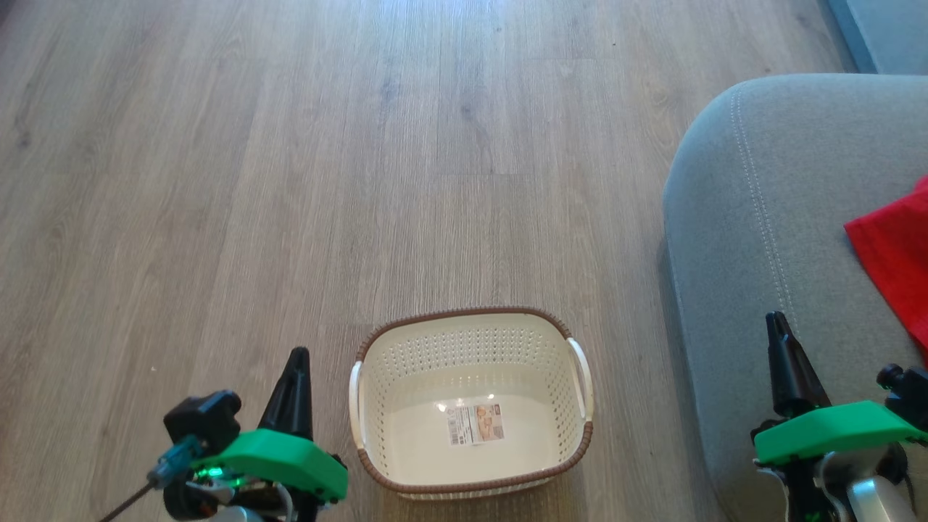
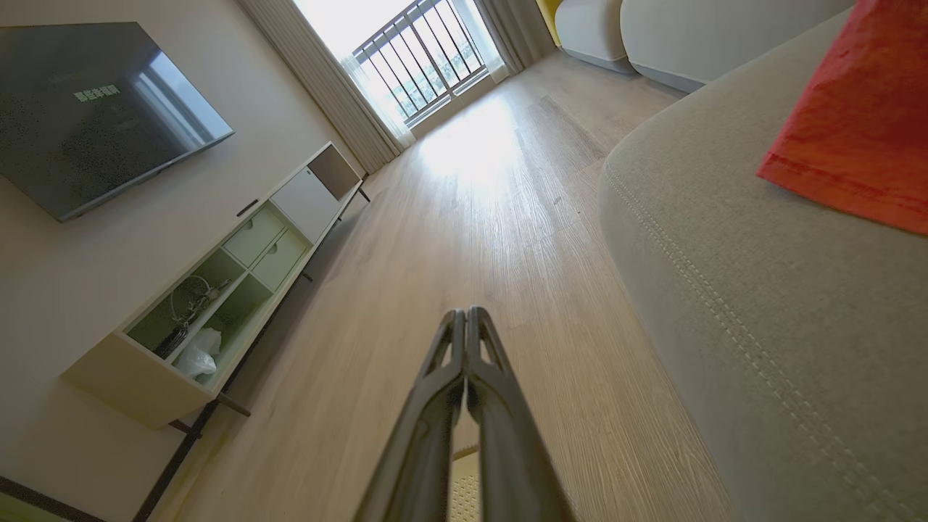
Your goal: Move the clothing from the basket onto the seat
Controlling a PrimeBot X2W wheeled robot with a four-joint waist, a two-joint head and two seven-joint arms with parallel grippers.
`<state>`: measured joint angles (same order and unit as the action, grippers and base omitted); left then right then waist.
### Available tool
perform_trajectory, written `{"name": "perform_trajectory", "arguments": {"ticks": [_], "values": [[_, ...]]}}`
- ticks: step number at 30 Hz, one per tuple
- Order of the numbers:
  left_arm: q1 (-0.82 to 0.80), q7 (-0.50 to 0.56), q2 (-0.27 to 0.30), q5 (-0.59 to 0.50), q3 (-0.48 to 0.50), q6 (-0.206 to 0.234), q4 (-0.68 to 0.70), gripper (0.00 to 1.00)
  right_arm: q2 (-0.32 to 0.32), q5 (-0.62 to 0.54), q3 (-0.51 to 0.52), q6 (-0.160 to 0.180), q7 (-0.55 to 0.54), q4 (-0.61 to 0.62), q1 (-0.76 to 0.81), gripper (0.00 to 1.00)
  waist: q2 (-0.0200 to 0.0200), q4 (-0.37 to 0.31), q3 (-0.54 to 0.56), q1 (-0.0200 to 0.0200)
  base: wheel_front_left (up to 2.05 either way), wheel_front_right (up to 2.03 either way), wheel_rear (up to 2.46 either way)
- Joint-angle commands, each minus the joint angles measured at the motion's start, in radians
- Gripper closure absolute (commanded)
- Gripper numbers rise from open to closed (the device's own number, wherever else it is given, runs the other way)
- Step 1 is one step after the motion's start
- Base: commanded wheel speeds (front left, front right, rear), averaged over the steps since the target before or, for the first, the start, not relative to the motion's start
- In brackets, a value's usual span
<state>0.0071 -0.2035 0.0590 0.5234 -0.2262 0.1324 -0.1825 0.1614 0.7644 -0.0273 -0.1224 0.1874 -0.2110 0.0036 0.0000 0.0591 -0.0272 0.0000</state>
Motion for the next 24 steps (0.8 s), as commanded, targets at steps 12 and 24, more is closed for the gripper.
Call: {"name": "perform_trajectory", "arguments": {"ticks": [12,24], "values": [[-0.058,0.031,0.014,0.152,0.045,-0.039,0.014,1.0,-0.009,0.113,0.024,-0.003,-0.036,0.021,-0.054,1.0,0.0,-0.007,0.003,0.0,0.0,0.0,0.0],[-0.064,0.059,0.018,0.276,0.073,-0.067,0.007,1.0,-0.021,0.206,0.037,-0.003,-0.068,0.014,-0.061,1.0,0.0,-0.014,0.006,0.0,0.0,0.0,0.0]]}}
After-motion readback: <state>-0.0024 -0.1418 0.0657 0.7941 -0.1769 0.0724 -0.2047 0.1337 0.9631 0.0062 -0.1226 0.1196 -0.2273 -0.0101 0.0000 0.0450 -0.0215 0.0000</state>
